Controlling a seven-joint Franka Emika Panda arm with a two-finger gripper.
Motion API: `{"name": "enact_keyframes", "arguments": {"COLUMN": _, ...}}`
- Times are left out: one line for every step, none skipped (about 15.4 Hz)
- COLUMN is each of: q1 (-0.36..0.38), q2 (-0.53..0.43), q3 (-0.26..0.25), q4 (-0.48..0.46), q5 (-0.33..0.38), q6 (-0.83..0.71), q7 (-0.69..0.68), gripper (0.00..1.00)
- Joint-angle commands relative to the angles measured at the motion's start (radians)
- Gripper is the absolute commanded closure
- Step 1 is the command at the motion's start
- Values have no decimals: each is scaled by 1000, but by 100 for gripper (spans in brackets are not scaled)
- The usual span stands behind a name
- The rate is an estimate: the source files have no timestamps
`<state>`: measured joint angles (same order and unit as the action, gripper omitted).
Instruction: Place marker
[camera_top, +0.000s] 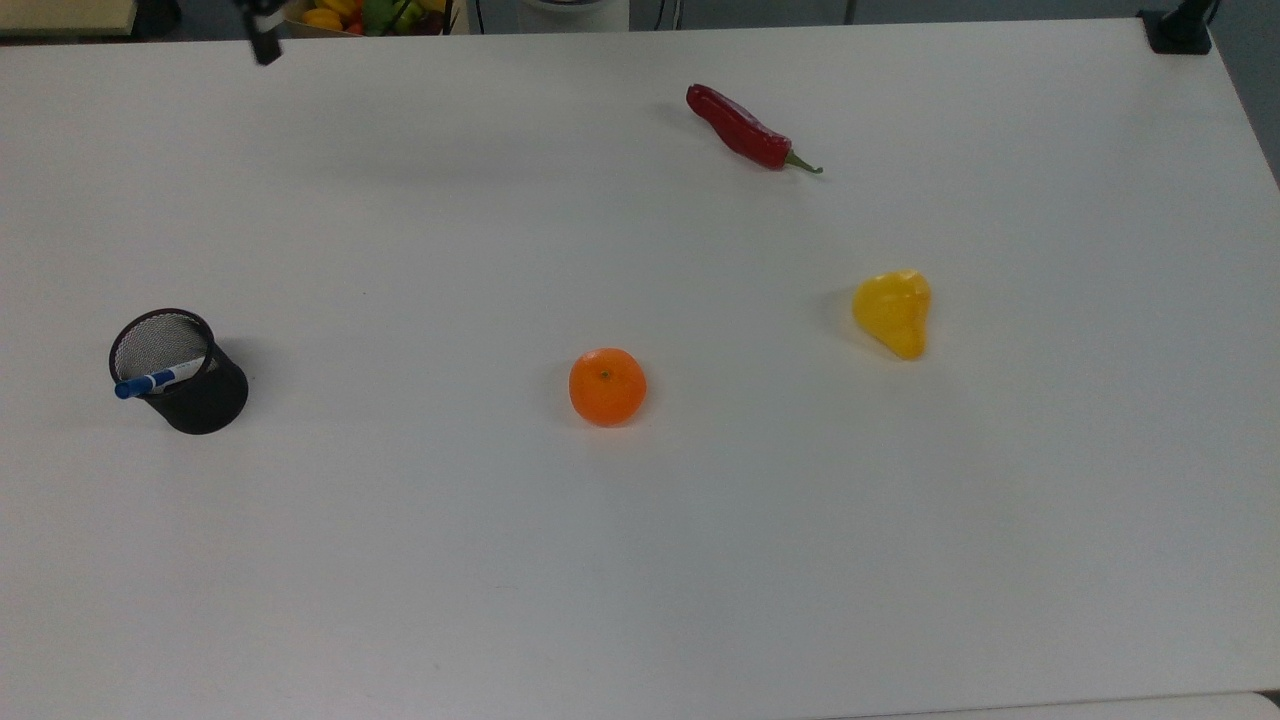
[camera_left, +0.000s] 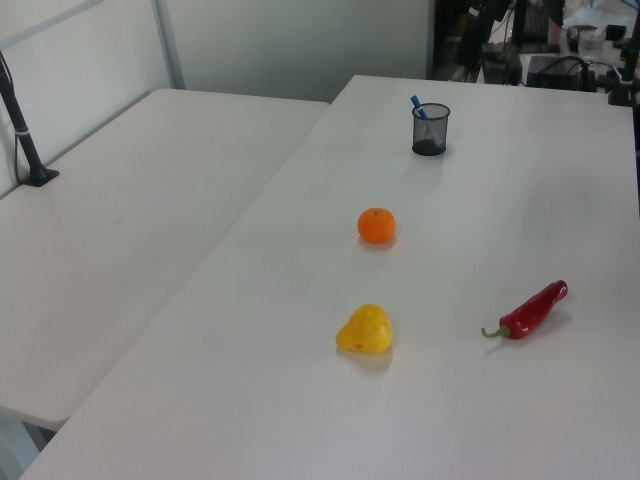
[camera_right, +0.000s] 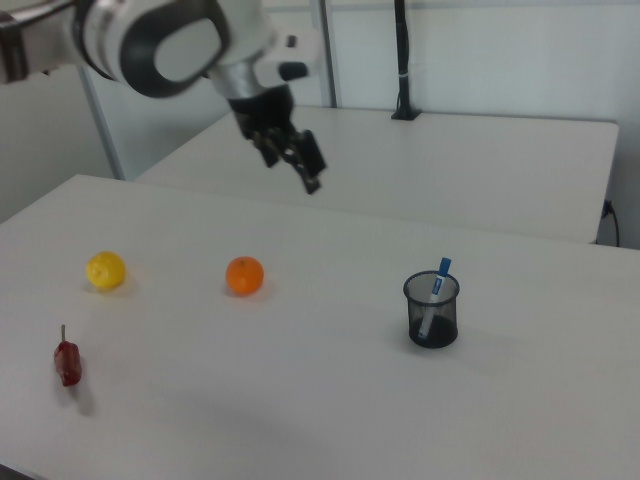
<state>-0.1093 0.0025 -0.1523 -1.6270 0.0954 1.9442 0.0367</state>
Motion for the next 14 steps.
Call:
{"name": "enact_keyframes", "arguments": {"q1": 11, "q2": -33, "q3": 112, "q4": 27, "q5": 1, "q6": -157, "q7": 118, "gripper": 0}}
{"name": "enact_keyframes", "arguments": {"q1": 16, "q2": -33, "q3": 137, "q4": 38, "q5": 4, "q6": -174, "q7": 120, "gripper": 0}}
{"name": "enact_keyframes", "arguments": {"q1": 25, "q2": -33, "q3": 158, "q4": 42, "q5": 6, "q6": -188, "q7": 120, "gripper": 0}}
{"name": "enact_keyframes", "arguments": {"q1": 34, "q2": -35, "q3": 177, "q4": 42, "q5": 4, "q6": -209, "q7": 120, "gripper": 0}}
{"name": "enact_keyframes", "arguments": {"q1": 40, "q2": -42, "q3": 192, "q4": 41, "q5": 4, "q6": -235, "q7": 111, "gripper": 0}}
{"name": "enact_keyframes", "arguments": {"q1": 42, "q2": -47, "q3": 207, "q4": 38, "q5": 1, "q6": -255, "q7": 98, "gripper": 0}}
{"name": "enact_keyframes", "arguments": {"q1": 49, "q2": -48, "q3": 221, "q4": 32, "q5": 1, "q6": -261, "q7": 80, "gripper": 0}}
{"name": "enact_keyframes", "arguments": {"q1": 68, "q2": -48, "q3": 223, "q4": 24, "q5": -6, "q6": -261, "q7": 57, "gripper": 0}}
{"name": "enact_keyframes", "arguments": {"q1": 83, "q2": -45, "q3": 223, "q4": 10, "q5": -25, "q6": -255, "q7": 33, "gripper": 0}}
{"name": "enact_keyframes", "arguments": {"q1": 89, "q2": -42, "q3": 223, "q4": -5, "q5": -43, "q6": -251, "q7": 7, "gripper": 0}}
{"name": "enact_keyframes", "arguments": {"q1": 89, "q2": -39, "q3": 224, "q4": -20, "q5": -61, "q6": -246, "q7": -29, "gripper": 0}}
{"name": "enact_keyframes", "arguments": {"q1": 94, "q2": -39, "q3": 223, "q4": -30, "q5": -75, "q6": -234, "q7": -78, "gripper": 0}}
{"name": "enact_keyframes", "arguments": {"q1": 105, "q2": -36, "q3": 218, "q4": -34, "q5": -78, "q6": -217, "q7": -124, "gripper": 0}}
{"name": "enact_keyframes", "arguments": {"q1": 115, "q2": -35, "q3": 214, "q4": -43, "q5": -79, "q6": -212, "q7": -156, "gripper": 0}}
